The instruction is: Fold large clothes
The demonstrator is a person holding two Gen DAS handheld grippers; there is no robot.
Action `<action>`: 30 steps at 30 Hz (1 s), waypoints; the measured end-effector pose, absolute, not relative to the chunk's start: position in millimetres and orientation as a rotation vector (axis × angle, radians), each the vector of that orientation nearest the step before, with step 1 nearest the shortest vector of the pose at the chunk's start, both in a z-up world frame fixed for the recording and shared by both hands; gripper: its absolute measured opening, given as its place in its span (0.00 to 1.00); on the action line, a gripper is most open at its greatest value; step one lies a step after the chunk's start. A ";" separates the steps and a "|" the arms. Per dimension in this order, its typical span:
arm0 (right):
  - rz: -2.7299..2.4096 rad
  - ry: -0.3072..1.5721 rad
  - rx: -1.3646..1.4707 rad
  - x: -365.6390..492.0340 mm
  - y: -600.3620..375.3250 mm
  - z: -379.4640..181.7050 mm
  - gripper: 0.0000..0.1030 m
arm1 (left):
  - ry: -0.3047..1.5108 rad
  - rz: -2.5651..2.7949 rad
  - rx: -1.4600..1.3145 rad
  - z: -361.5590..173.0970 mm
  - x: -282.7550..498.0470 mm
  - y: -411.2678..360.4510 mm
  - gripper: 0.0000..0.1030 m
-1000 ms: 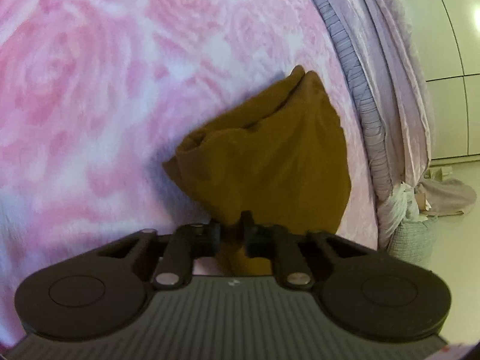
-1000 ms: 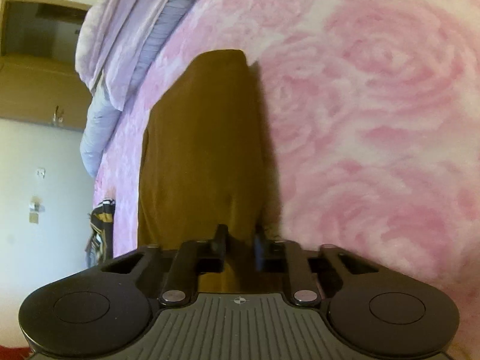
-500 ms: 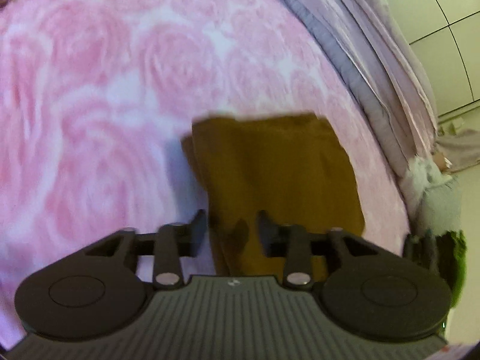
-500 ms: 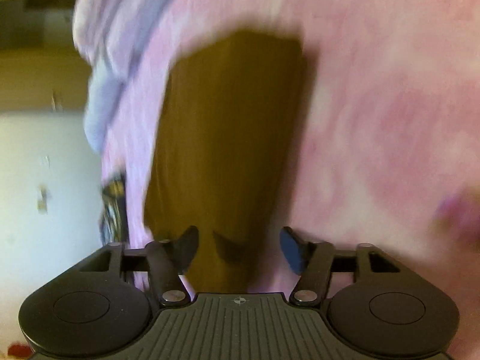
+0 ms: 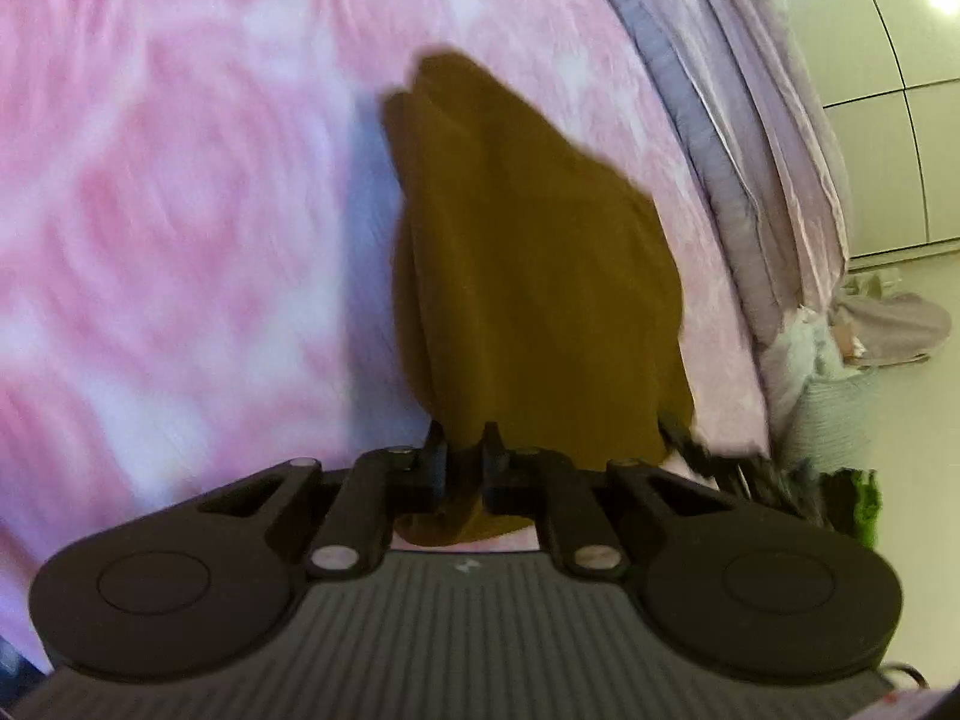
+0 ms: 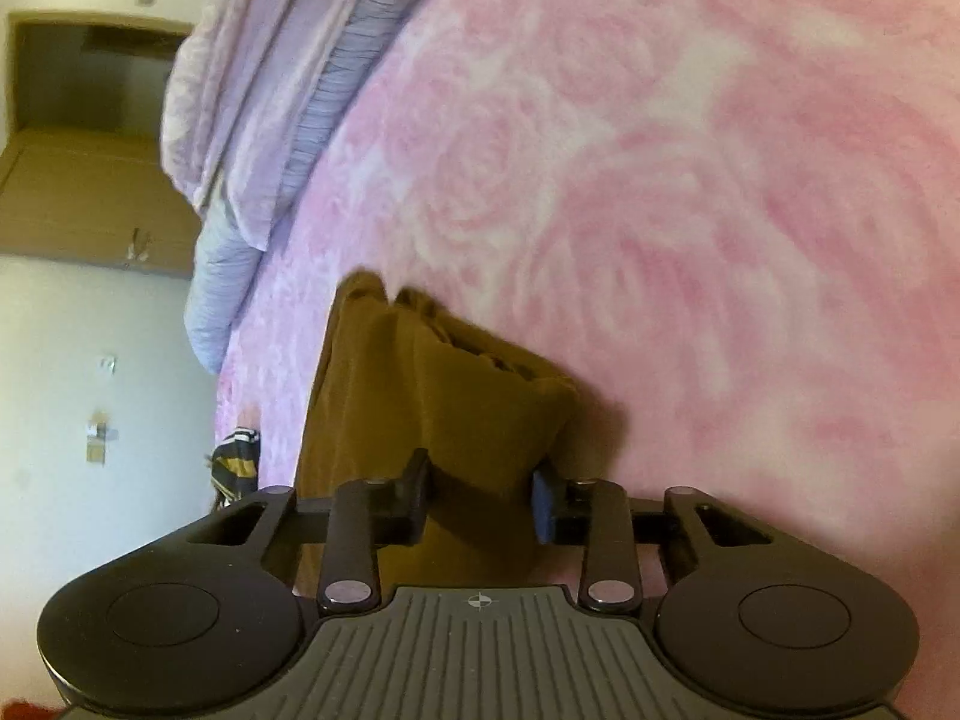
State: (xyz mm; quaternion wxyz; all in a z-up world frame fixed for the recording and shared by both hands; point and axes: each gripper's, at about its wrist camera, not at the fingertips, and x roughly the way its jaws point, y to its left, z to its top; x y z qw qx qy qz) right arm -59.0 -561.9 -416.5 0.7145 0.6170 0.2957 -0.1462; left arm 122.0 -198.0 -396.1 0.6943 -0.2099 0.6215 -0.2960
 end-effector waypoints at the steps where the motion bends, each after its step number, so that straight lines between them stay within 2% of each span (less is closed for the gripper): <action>1: -0.330 0.660 1.387 -66.5 -553.8 -413.0 0.27 | 1.368 -0.644 -0.462 -393.2 129.6 -193.0 0.07; 5: -0.293 0.723 1.496 -76.8 -511.8 -408.3 0.27 | 1.282 -0.594 -0.371 -385.2 161.1 -172.3 0.07; 7: -0.266 0.769 1.523 -79.4 -499.2 -407.5 0.30 | 1.310 -0.624 -0.337 -386.2 174.5 -174.5 0.08; 9: -0.286 0.817 1.481 -79.6 -503.4 -402.4 0.45 | 1.311 -0.661 -0.295 -383.0 180.6 -175.4 0.12; 10: -0.302 0.842 1.420 -77.9 -511.7 -395.9 0.49 | 1.296 -0.684 -0.266 -379.3 183.4 -176.5 0.17; 13: -0.320 0.829 1.211 -68.7 -540.1 -375.6 0.63 | 1.280 -0.733 -0.300 -376.2 199.1 -176.7 0.46; 14: -0.316 0.809 1.162 -63.2 -551.6 -372.3 0.69 | 1.279 -0.740 -0.310 -377.8 205.4 -181.1 0.48; 15: -0.314 0.797 1.145 -55.3 -563.8 -372.8 0.71 | 1.281 -0.756 -0.321 -381.4 214.0 -186.9 0.48; 19: -0.271 0.726 1.216 -16.9 -599.1 -398.0 0.71 | 1.289 -0.793 -0.360 -399.7 243.7 -218.7 0.46; 20: -0.262 0.710 1.227 -7.3 -603.3 -404.6 0.63 | 1.290 -0.801 -0.371 -402.9 250.1 -226.1 0.39; 21: -0.252 0.679 1.235 1.3 -607.7 -410.5 0.22 | 1.288 -0.818 -0.379 -406.1 255.0 -233.6 0.34; 22: -0.240 0.654 1.236 8.8 -608.9 -413.9 0.07 | 1.269 -0.833 -0.356 -407.6 258.7 -242.8 0.21; 23: -0.249 0.662 1.220 18.1 -610.9 -415.2 0.07 | 1.238 -0.821 -0.297 -406.2 260.5 -248.8 0.15; 25: -0.316 0.721 1.085 34.2 -606.5 -414.1 0.09 | 1.183 -0.765 -0.221 -406.9 263.4 -258.1 0.18; 26: -0.355 0.752 1.005 38.6 -602.7 -410.7 0.22 | 1.163 -0.722 -0.216 -403.7 264.0 -258.4 0.18; 27: -0.430 0.768 0.905 40.4 -596.9 -401.1 0.27 | 1.130 -0.684 -0.219 -397.1 261.9 -256.0 0.18; 30: -0.616 0.753 0.642 26.7 -579.3 -365.4 0.29 | 1.016 -0.572 -0.128 -368.5 246.3 -249.6 0.18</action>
